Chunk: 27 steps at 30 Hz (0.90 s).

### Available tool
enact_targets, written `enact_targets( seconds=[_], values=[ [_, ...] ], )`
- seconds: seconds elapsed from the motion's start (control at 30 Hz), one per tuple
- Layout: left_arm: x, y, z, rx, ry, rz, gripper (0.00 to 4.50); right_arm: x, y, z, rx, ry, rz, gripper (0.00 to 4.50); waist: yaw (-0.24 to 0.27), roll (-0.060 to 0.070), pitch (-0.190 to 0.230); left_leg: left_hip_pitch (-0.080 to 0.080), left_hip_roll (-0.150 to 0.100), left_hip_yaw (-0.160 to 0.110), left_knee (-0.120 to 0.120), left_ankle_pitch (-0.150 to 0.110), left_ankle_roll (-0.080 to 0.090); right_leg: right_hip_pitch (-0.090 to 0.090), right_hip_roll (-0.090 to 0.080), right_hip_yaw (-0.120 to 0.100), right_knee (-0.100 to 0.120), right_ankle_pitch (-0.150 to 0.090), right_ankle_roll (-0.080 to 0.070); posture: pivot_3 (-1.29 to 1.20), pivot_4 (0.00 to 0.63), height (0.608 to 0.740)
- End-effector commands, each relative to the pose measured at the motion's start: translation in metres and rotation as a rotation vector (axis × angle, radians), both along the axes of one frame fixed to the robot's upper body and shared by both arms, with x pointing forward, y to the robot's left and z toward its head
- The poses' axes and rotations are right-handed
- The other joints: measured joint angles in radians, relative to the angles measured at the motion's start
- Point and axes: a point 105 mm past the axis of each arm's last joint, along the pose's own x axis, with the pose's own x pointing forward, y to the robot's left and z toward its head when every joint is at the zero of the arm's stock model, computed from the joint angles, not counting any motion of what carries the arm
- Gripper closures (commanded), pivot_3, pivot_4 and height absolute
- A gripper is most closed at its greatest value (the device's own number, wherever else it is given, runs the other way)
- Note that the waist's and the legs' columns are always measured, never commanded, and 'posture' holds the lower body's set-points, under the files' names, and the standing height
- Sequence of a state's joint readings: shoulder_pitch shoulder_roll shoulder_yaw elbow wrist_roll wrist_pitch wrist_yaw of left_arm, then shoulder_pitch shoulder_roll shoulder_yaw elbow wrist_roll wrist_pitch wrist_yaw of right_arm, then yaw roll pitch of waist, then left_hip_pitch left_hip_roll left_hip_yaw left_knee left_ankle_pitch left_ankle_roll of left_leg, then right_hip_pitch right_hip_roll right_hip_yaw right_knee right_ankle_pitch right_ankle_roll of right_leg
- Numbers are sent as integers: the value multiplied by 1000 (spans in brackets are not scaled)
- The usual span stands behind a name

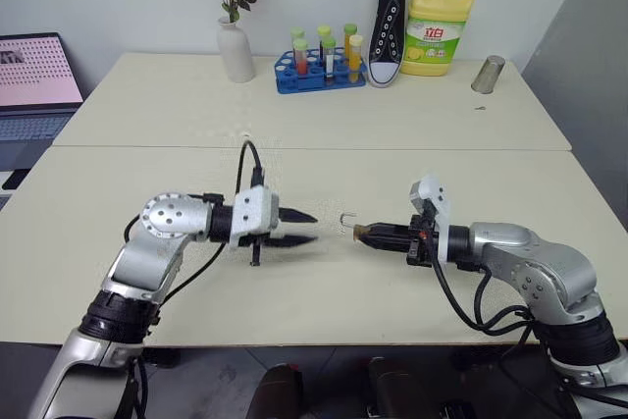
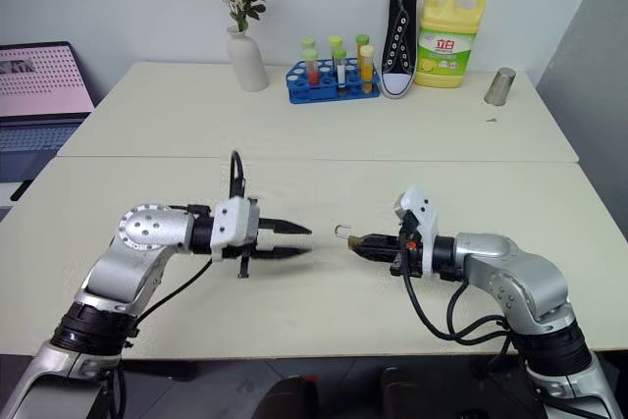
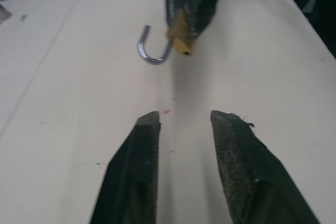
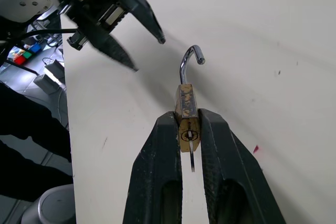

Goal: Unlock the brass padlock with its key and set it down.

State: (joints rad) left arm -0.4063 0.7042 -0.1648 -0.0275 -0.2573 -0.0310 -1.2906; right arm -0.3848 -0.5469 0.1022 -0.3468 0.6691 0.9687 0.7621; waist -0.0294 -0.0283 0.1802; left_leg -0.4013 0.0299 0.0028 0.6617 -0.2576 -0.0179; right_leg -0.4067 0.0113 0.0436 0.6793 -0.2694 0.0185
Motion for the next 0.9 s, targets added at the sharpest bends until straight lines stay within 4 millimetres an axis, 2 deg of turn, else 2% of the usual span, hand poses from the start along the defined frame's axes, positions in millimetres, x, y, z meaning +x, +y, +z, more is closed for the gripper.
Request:
enact_targets(
  seconds=[0.03, 0.2, 0.57, 0.7, 0.9],
  values=[
    [-6, 0, 1, 1, -33, -23, 1624, 0, 4, -2, 6, 79, -1, 4366, 0, 0, 0, 0, 0, 0, 0, 0, 0, 0, 0, 0, 0, 0, 0, 0, 150, 740],
    [-5, 2, -1, 3, -58, -19, 13, 8, 7, -22, -27, 247, -44, 4366, -1, 0, 0, 0, 0, 0, 0, 0, 0, 0, 0, 0, 0, 0, 0, 0, 150, 740],
    [-6, 0, -5, 13, -85, -13, 0, 17, 9, -44, -80, 383, -77, 4366, -2, 0, 0, 0, 0, 0, 0, 0, 0, 0, 0, 0, 0, 0, 0, 0, 150, 740],
    [-9, -4, -6, 10, -77, -30, 0, 14, -3, -55, -143, 448, -87, 4366, -2, 0, 0, 0, 0, 0, 0, 0, 0, 0, 0, 0, 0, 0, 0, 0, 150, 740],
    [-10, -10, -7, -6, -52, -41, 0, 11, -15, -52, -206, 402, -76, 2404, 1, 0, 0, 0, 0, 0, 0, 0, 0, 0, 0, 0, 0, 0, 0, 0, 150, 740]
  ],
)
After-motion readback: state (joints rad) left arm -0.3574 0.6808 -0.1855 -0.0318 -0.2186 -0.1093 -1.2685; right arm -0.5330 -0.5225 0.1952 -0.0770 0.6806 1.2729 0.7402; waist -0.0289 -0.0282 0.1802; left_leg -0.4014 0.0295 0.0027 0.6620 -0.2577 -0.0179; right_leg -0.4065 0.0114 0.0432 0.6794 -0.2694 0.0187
